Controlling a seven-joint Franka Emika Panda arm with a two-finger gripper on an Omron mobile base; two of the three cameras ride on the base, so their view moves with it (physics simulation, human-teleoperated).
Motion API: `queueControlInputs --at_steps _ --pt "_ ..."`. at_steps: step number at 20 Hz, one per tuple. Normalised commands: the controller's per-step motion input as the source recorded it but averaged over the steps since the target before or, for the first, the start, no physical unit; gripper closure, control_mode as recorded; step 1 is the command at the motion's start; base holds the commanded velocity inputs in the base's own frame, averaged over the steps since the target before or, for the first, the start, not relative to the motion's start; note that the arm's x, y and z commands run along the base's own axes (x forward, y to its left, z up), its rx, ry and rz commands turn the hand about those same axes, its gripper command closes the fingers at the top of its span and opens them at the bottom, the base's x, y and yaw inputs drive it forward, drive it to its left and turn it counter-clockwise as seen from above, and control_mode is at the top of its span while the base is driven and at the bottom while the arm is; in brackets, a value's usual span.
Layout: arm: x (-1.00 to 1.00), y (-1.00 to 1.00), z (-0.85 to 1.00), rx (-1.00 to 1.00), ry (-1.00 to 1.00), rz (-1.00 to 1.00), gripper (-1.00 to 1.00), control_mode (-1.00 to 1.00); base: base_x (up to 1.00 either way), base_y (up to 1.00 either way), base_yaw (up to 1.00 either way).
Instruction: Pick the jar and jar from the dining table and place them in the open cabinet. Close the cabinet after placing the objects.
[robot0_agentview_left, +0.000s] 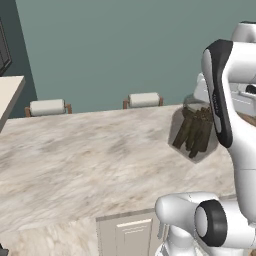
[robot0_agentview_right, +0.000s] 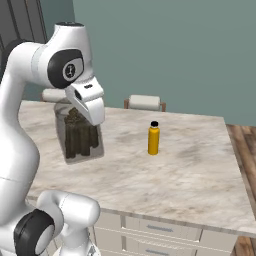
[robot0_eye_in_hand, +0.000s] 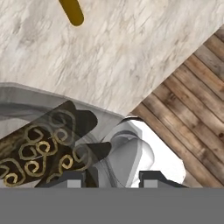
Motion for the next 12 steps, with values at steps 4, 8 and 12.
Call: queueControlInputs --at_steps 4,8,12 --pt "-0.23 -0.01 0.0 0.0 0.0 0.0 1.0 1.0 -0.12 -0.03 0.0" --pt "0.0 0.0 0.0 0.0 0.0 0.0 1.0 1.0 -0.77 -0.43 -0.06" --pt "0.0 0.0 0.0 0.0 0.0 0.0 1.0 1.0 -0.81 -0.84 -0.1"
